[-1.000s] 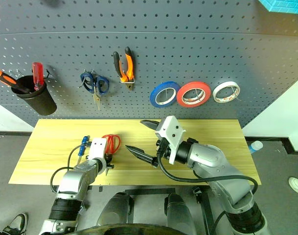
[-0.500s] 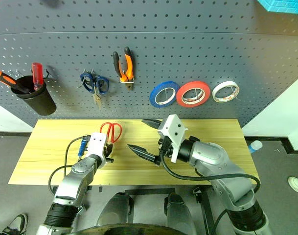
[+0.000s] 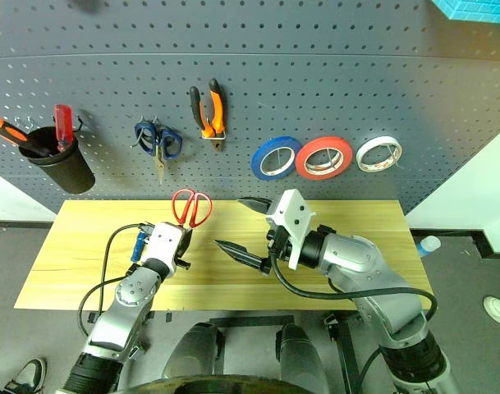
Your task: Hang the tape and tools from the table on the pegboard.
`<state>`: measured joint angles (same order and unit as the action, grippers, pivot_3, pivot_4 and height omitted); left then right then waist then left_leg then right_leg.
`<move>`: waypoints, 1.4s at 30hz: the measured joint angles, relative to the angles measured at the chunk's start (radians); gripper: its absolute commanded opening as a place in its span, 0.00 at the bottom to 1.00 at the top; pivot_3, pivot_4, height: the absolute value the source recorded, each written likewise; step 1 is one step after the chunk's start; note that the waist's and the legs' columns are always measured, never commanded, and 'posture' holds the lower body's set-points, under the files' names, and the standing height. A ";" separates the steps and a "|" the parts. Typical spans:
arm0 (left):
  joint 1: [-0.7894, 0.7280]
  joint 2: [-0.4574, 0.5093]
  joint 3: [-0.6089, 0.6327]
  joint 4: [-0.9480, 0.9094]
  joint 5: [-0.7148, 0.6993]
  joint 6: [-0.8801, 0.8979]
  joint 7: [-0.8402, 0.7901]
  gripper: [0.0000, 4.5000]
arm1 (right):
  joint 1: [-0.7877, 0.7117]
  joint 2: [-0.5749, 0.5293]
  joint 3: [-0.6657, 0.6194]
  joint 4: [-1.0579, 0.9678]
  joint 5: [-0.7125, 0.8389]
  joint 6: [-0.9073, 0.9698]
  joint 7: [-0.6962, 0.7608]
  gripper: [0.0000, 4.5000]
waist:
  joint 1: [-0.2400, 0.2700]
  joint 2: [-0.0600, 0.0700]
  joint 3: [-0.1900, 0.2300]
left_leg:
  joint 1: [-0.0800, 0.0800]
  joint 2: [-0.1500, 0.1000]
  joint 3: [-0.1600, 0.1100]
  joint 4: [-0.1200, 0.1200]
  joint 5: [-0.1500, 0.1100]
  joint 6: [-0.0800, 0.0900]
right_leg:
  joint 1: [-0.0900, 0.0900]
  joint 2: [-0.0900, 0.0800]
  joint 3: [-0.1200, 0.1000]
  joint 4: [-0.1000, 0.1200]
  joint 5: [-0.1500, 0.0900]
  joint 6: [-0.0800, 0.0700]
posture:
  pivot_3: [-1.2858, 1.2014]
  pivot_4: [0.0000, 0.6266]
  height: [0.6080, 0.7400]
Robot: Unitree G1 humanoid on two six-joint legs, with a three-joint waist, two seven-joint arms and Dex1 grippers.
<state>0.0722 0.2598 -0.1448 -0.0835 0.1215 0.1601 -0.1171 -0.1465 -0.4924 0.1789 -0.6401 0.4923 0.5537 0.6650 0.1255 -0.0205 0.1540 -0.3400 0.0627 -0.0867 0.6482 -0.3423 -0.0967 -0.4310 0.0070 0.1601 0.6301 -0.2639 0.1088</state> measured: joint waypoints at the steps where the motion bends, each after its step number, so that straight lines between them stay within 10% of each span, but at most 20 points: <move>1: 0.002 0.004 0.000 0.006 0.008 -0.029 0.000 0.23 | 0.000 -0.001 0.000 0.001 0.000 0.000 0.001 1.00 | 0.000 0.000 0.000 | 0.000 0.000 0.000 0.000 0.000 0.000 | 0.000 0.000 0.000 0.000 0.000 0.000 | 0.63 0.18 0.90; 17: 0.037 0.021 0.043 0.163 0.124 -0.702 0.144 0.23 | -0.025 -0.001 -0.001 0.039 -0.018 -0.027 0.017 1.00 | 0.034 0.000 -0.001 | 0.001 0.000 0.001 0.001 0.000 0.000 | 0.001 0.000 0.000 0.001 0.002 0.002 | 0.63 0.17 0.90; 42: -0.154 -0.044 0.143 0.217 0.195 -0.690 0.259 0.23 | -0.024 -0.001 0.000 0.054 -0.022 -0.039 0.022 1.00 | 0.076 0.000 -0.004 | 0.002 0.000 0.001 0.003 0.000 0.000 | 0.003 0.000 0.000 0.002 0.003 0.002 | 0.63 0.16 0.90</move>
<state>-0.0814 0.2158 -0.0016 0.1334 0.3163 -0.5300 0.1423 -0.1706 -0.4937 0.1785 -0.5858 0.4704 0.5151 0.6873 0.2014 -0.0205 0.1501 -0.3377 0.0624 -0.0860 0.6513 -0.3422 -0.0966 -0.4285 0.0070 0.1596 0.6322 -0.2608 0.1105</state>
